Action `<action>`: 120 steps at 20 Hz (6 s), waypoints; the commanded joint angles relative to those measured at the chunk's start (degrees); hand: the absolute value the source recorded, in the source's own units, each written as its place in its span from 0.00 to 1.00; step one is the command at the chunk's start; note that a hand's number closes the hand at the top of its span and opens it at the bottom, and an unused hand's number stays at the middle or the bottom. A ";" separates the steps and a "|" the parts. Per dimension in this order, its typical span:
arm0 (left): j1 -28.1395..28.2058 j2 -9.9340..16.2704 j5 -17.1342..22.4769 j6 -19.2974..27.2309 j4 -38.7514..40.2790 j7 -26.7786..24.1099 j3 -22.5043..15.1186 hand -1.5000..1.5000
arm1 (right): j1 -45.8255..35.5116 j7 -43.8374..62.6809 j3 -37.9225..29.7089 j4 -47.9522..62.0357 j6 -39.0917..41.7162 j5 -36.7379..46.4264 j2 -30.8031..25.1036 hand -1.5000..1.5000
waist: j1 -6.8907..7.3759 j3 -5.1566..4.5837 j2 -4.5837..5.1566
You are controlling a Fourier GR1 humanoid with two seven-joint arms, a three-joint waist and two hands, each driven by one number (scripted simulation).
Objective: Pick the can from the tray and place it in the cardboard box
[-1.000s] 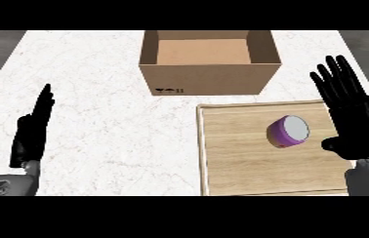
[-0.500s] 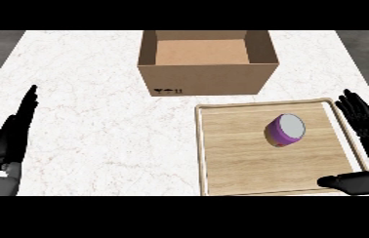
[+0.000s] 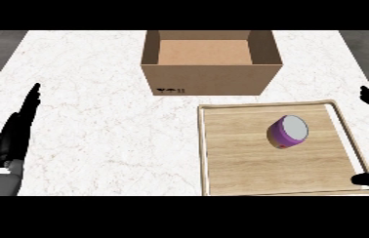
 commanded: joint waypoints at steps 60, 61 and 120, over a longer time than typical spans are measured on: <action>-1.60 -7.64 -10.30 -10.48 -0.49 0.55 11.69 0.50 | -18.77 27.01 13.71 -6.15 14.10 38.95 15.15 1.00 | -0.30 0.01 -0.06; -1.11 -8.91 -11.14 -9.11 0.03 -0.73 11.21 0.50 | -16.62 27.99 18.05 -5.69 9.01 43.50 18.35 1.00 | -0.24 0.01 -0.04; -4.92 -9.92 -13.01 -11.58 0.22 -0.77 11.69 0.50 | -72.88 67.28 -6.02 56.00 -46.92 62.35 33.64 1.00 | 3.88 -0.02 1.67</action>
